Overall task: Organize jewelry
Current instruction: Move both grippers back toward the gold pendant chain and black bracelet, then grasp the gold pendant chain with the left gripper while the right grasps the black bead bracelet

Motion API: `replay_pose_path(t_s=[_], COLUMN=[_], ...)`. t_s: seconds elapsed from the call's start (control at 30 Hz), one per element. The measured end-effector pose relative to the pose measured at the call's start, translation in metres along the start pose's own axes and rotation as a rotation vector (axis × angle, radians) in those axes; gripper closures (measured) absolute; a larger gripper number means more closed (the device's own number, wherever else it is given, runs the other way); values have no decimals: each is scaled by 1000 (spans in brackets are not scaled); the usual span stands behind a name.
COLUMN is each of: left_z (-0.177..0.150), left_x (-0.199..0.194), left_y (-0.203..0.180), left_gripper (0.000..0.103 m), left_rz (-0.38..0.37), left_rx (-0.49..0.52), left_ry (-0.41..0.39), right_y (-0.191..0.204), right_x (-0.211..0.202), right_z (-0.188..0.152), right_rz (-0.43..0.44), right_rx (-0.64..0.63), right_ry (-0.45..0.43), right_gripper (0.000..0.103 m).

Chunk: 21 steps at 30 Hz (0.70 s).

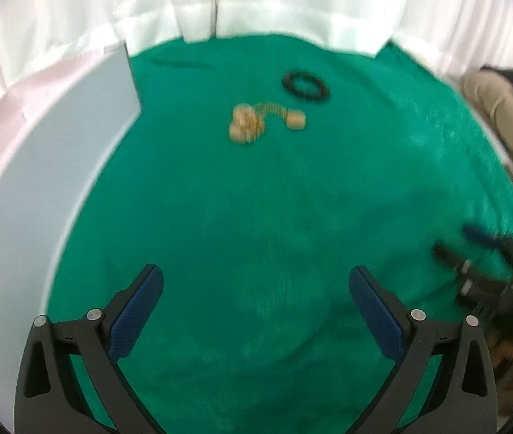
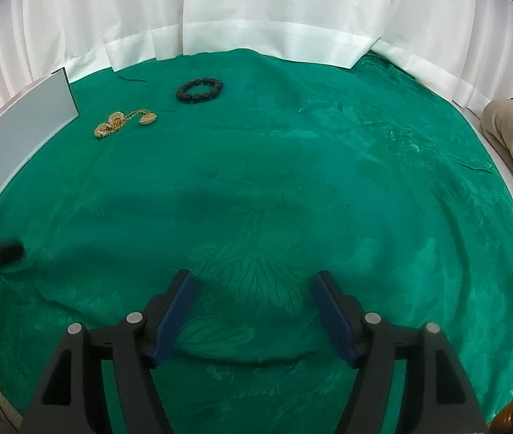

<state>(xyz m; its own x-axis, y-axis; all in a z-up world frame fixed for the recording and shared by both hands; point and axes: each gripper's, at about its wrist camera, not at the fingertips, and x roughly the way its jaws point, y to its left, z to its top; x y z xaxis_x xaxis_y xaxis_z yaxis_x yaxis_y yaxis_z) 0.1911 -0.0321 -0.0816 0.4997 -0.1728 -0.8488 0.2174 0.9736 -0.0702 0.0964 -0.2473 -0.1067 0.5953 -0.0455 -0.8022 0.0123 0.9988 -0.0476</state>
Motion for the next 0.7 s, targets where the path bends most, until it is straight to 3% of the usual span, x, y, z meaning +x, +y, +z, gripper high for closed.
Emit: replay_pose_path(t_s=[0.13, 0.33, 0.43, 0.53, 0.7], left_z=[39, 91, 100, 107, 121], left_x=[1, 37, 49, 70, 112], left_y=[9, 37, 44, 32, 14], left_gripper=[1, 1, 1, 1, 7], left_rz=[-53, -137, -139, -151, -53], left_rx=[-28, -103, -129, -77, 15], left_ry=[-16, 11, 14, 37, 49], right_y=[0, 0, 1, 1, 3], right_x=[0, -1, -3, -3, -2], right_z=[-1, -3, -5, -5, -5], right_rz=[3, 5, 6, 6, 6], right_rx=[-1, -3, -3, -4, -3], right_ry=[-6, -18, -30, -35, -38], right_gripper=[32, 31, 31, 30, 28])
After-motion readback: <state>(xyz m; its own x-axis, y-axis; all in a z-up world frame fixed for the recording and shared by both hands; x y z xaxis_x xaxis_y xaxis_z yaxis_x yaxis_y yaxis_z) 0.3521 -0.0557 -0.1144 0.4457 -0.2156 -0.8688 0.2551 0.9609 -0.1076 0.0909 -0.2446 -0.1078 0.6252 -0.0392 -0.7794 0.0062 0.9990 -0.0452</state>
